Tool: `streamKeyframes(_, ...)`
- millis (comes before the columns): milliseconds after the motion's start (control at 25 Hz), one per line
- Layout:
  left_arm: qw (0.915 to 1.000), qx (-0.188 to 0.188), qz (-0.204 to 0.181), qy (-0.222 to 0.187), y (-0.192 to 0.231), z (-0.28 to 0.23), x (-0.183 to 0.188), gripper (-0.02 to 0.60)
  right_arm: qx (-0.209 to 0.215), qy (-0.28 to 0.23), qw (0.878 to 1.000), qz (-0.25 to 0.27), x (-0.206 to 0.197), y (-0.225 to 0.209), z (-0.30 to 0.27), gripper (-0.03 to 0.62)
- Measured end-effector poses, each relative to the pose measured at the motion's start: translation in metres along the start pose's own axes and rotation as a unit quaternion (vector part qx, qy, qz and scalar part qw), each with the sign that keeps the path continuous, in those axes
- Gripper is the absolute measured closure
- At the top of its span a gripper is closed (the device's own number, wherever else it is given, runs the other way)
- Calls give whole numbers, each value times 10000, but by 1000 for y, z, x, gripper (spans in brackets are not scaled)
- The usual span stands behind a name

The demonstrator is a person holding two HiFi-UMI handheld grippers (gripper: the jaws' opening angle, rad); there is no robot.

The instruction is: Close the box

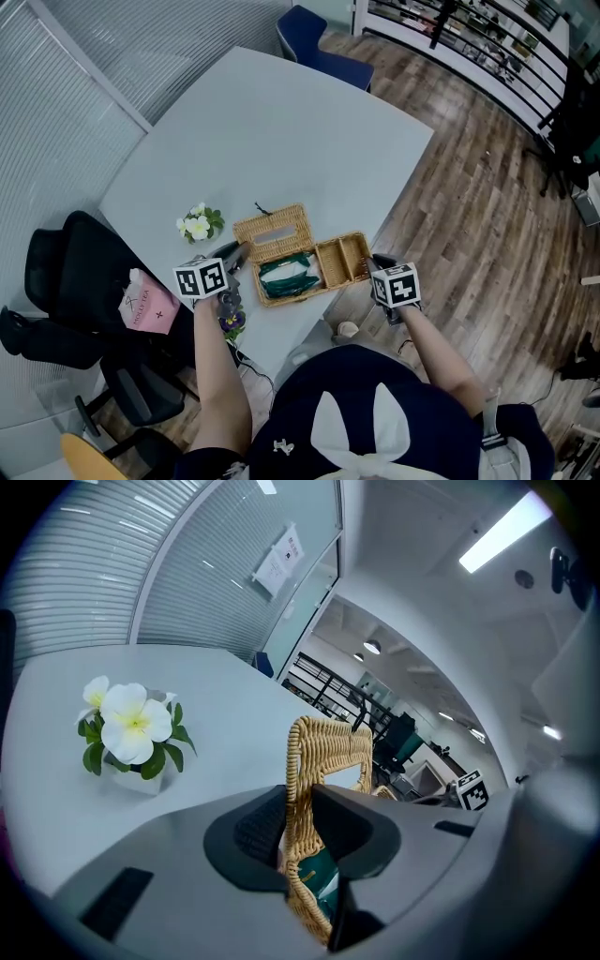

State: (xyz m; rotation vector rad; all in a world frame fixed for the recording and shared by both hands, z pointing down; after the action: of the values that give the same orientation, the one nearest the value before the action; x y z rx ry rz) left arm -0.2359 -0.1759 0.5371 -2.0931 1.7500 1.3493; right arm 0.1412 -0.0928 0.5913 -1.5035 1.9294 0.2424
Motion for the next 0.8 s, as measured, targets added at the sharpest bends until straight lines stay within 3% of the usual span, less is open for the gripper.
streamKeyframes(240, 9991, 221, -363, 95, -7, 6, 0, 489, 1, -22, 10000, 8, 0, -1, 0, 543)
streamKeyframes(800, 9951, 493, -824, 230, -19, 16, -3, 489, 16, 1, 10000, 97, 2, 0, -1, 543)
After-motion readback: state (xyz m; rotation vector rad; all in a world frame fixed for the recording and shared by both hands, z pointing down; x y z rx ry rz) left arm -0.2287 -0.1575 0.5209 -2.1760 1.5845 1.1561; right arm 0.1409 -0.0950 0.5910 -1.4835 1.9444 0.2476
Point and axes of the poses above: the fingertips, and each gripper's own axes: z backward along the fingers, y to its left, x out of its top, the point moved 7 cm from there along z, backward along the fingers, and after that the axes turned 5 degrees about x, right-handed, at the moved point
